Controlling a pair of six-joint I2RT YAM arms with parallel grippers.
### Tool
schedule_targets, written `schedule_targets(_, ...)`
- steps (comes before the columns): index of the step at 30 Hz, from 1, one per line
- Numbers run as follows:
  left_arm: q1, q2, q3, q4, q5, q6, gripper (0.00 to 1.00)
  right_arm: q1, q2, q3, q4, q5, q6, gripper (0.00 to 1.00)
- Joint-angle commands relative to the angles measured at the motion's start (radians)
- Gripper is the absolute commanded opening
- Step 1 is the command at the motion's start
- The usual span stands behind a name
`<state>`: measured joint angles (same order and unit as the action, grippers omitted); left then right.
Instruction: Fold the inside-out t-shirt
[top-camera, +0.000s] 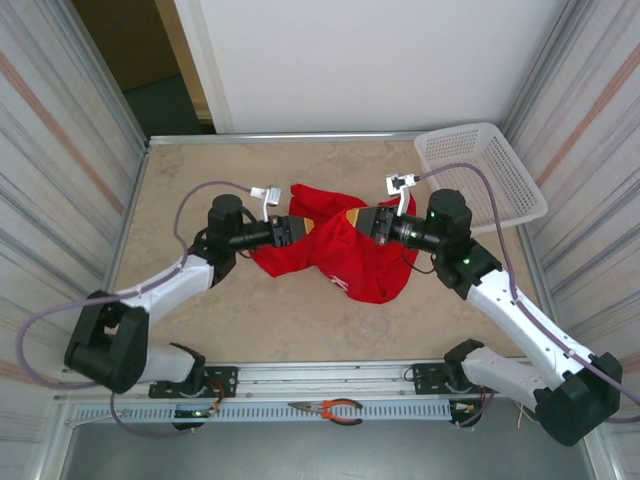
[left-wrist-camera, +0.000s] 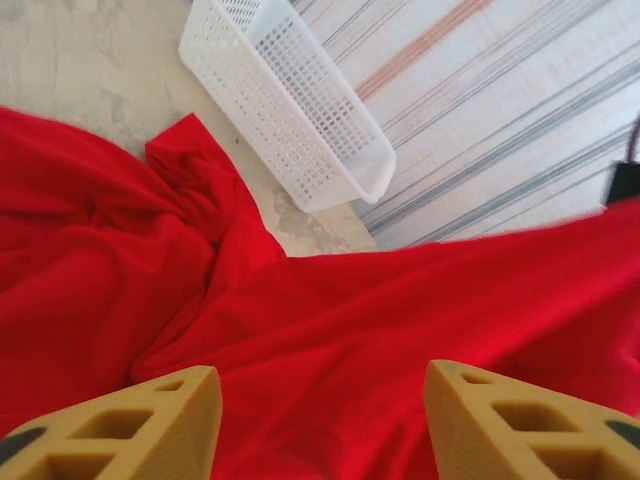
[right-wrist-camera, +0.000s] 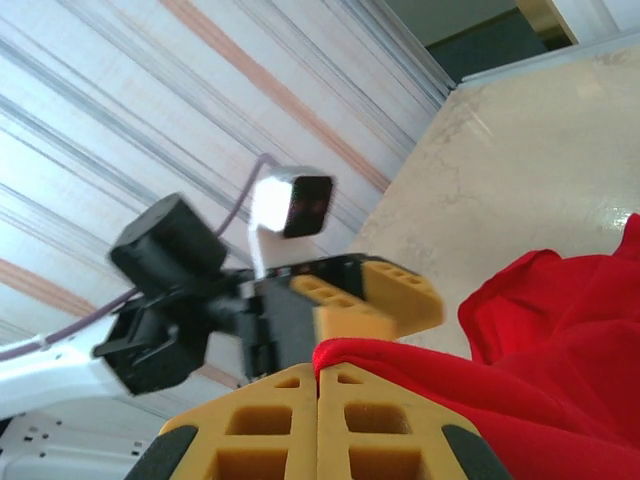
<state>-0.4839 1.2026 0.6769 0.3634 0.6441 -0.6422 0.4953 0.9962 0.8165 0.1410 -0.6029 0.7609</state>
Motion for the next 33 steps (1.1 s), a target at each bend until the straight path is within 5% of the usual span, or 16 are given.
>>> schedule_targets(1, -0.081, -0.125, -0.005, -0.078, -0.149, 0.092, 0.59, -0.006, 0.005, -0.015, 0.088, -0.038, 0.054, 0.00)
schedule_targets(8, -0.193, -0.099, 0.050, -0.096, -0.225, 0.144, 0.61, -0.003, 0.019, -0.029, 0.098, -0.043, 0.068, 0.00)
schedule_targets(24, -0.210, 0.122, 0.200, -0.067, -0.189, 0.202, 0.63, 0.031, -0.001, -0.045, 0.070, -0.019, 0.058, 0.00)
schedule_targets(27, -0.210, 0.162, 0.217, -0.030, -0.088, 0.193, 0.45, 0.009, -0.001, -0.051, 0.055, -0.008, 0.049, 0.00)
schedule_targets(30, -0.204, 0.171, 0.218, -0.003, 0.015, 0.176, 0.05, -0.046, -0.001, -0.065, 0.051, -0.014, 0.049, 0.00)
schedule_targets(33, -0.185, 0.147, 0.201, 0.076, 0.126, 0.111, 0.00, -0.092, 0.028, -0.070, -0.022, 0.039, 0.010, 0.00)
